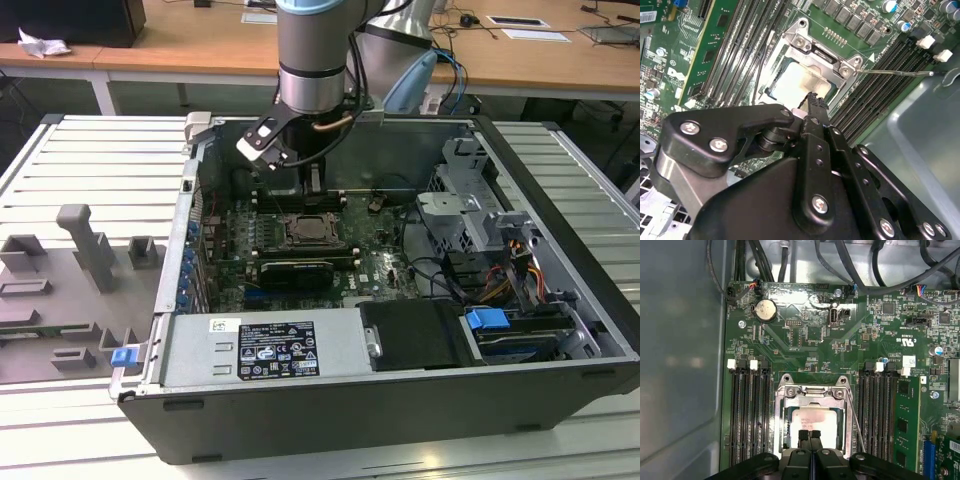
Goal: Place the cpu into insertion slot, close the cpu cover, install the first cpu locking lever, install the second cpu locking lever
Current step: 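Install the first cpu locking lever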
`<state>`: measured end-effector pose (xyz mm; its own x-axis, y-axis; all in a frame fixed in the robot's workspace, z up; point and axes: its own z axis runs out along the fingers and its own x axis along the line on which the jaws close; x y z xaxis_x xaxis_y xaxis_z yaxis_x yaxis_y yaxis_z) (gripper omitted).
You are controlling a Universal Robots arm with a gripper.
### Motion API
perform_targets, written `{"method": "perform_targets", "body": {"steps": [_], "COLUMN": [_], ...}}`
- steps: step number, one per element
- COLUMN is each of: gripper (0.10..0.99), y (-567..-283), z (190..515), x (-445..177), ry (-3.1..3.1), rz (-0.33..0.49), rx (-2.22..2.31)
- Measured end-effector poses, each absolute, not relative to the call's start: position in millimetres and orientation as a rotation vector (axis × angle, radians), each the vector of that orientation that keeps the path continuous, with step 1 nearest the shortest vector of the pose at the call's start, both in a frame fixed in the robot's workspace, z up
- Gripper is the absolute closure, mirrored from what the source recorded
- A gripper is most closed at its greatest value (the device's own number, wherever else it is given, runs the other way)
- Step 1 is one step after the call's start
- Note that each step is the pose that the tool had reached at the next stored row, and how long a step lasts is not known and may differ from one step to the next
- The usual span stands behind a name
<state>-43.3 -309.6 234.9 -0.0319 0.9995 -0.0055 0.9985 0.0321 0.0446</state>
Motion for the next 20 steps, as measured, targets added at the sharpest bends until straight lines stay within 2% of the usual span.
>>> {"method": "perform_targets", "body": {"steps": [20], "gripper": [0.980], "y": [-309.6], "z": [264.9], "x": [-43.3], "ry": [2.299], "rz": [0.045], "rx": [2.090]}}
